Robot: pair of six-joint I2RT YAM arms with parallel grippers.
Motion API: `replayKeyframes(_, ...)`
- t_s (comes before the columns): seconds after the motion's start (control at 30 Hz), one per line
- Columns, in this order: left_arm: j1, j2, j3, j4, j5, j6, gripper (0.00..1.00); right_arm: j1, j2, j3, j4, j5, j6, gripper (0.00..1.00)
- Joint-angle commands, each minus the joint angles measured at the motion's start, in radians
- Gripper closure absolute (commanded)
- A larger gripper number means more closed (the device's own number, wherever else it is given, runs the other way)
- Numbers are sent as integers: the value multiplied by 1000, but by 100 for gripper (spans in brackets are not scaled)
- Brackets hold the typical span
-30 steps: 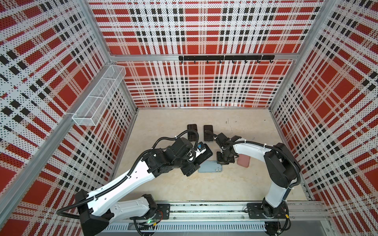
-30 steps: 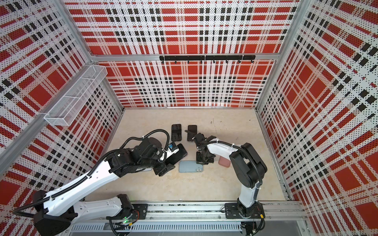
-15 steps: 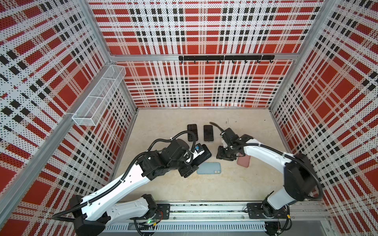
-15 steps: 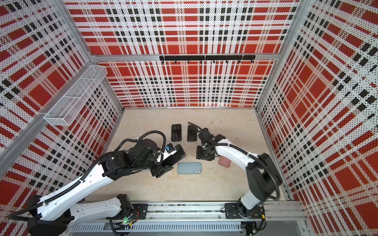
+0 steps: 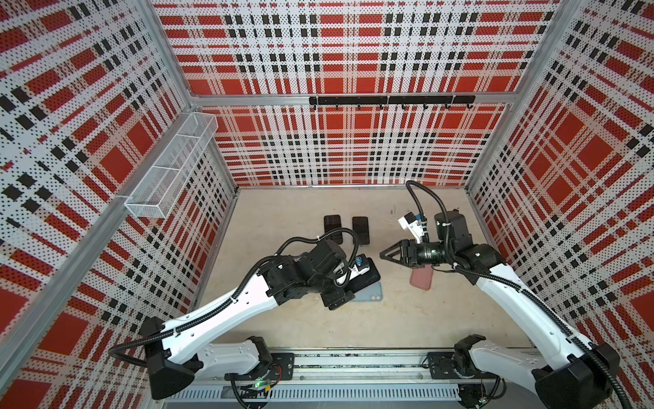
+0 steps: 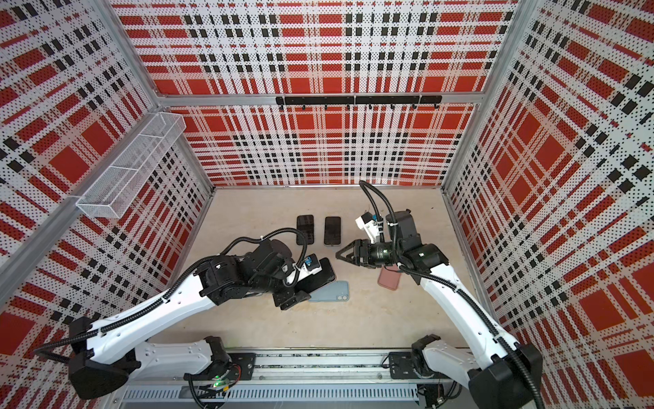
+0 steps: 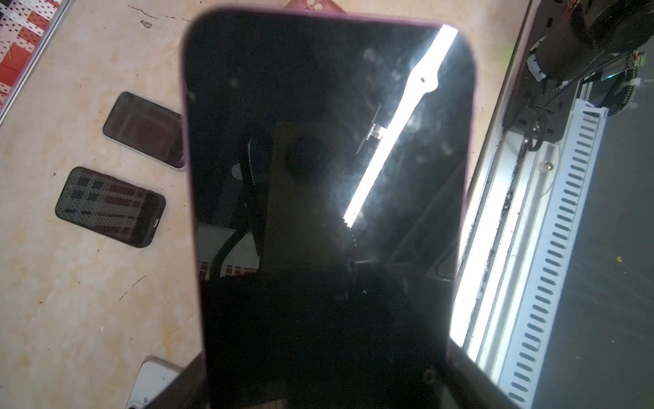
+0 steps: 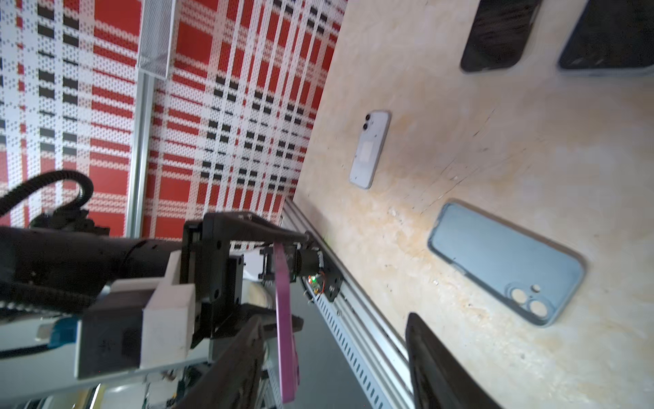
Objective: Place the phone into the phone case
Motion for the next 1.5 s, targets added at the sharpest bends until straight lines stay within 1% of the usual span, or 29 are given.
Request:
replayKeyframes(0.0, -13, 18, 60, 31, 22, 9, 61, 41, -11, -35, 63, -83, -6, 36)
replayKeyframes(0.07, -19, 34, 72, 31, 19, 9, 61, 63, 4, -53, 95, -89, 7, 38)
replayKeyframes(0.13, -21, 47, 81, 31, 18, 11, 61, 77, 14, -65, 118, -91, 15, 43)
replayKeyframes(0.27, -21, 55, 88, 31, 15, 15, 61, 84, 22, -91, 203, -109, 64, 58)
replayKeyframes(0.33, -21, 55, 91, 32, 17, 16, 61, 83, 25, -105, 251, -113, 93, 68)
replayKeyframes(0.47, -24, 58, 98, 31, 15, 20, 61, 82, 42, -118, 327, -126, 143, 84)
replayKeyframes(0.57, -21, 52, 99, 31, 4, 13, 59, 84, 43, -124, 379, -119, 182, 93)
replayKeyframes(0.63, -7, 41, 94, 38, 5, -6, 56, 83, 40, -124, 415, -113, 210, 96)
replayKeyframes(0.67, 5, 33, 90, 44, 13, -18, 54, 84, 39, -125, 438, -107, 229, 100)
replayKeyframes(0.73, 31, 13, 79, 55, 31, -43, 47, 84, 34, -132, 494, -93, 273, 100)
replayKeyframes(0.87, 86, -51, 46, 87, 70, -99, 29, 72, 33, -143, 599, -66, 358, 100)
replayKeyframes(0.93, 128, -86, 28, 101, 130, -131, 25, 60, 29, -142, 625, -48, 383, 100)
replayKeyframes(1.0, 185, -124, 6, 113, 210, -180, 21, 50, 19, -137, 634, -18, 393, 100)
replayKeyframes(1.1, 288, -176, -48, 151, 384, -277, 15, 42, 7, -133, 651, 22, 399, 100)
replayKeyframes(1.13, 323, -192, -71, 174, 443, -313, 0, 42, 5, -133, 664, 28, 405, 100)
replayKeyframes(1.2, 386, -224, -124, 224, 547, -381, 0, 41, 7, -136, 709, 30, 427, 100)
replayKeyframes(1.3, 449, -260, -193, 316, 634, -477, 0, 42, 20, -135, 761, 16, 452, 100)
replayKeyframes(1.37, 464, -263, -236, 397, 678, -560, 0, 42, 29, -139, 798, 9, 474, 100)
replayKeyframes(1.47, 475, -260, -310, 557, 744, -709, 4, 42, 44, -144, 859, -12, 511, 100)
